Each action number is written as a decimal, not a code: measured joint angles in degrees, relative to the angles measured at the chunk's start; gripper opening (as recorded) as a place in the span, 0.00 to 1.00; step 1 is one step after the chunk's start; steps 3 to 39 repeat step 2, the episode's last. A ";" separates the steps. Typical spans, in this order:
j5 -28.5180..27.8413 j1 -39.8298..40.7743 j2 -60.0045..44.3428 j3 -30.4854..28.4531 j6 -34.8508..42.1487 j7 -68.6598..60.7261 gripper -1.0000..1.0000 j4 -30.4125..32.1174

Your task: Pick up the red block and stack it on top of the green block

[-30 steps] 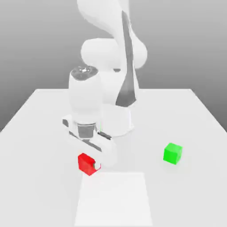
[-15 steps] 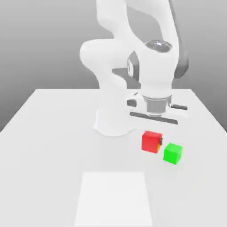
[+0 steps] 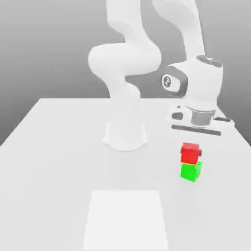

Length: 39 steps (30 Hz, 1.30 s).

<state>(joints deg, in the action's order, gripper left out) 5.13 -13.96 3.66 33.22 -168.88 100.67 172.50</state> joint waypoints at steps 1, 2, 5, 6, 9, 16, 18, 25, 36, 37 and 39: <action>0.15 -0.10 -1.06 0.01 -1.17 -0.10 1.00 -0.02; 0.15 -0.11 -1.06 0.01 -1.17 -0.10 1.00 -0.02; 0.15 -0.11 -1.06 0.01 -1.17 -0.10 1.00 -0.02; 0.15 -0.11 -1.06 0.01 -1.17 -0.10 1.00 -0.02; 0.15 -0.11 -1.06 0.01 -1.17 -0.10 1.00 -0.02; 0.15 -0.11 -1.06 0.01 -1.17 -0.10 1.00 -0.02; 0.15 -0.11 -1.06 0.01 -1.17 -0.10 1.00 -0.02; 0.15 -0.11 -1.06 0.01 -1.17 -0.10 1.00 -0.02; 0.15 -0.11 -1.06 0.01 -1.17 -0.10 1.00 -0.02; 0.15 -0.11 -1.06 0.01 -1.17 -0.10 1.00 -0.02; 0.15 -0.11 -1.06 0.01 -1.17 -0.10 1.00 -0.02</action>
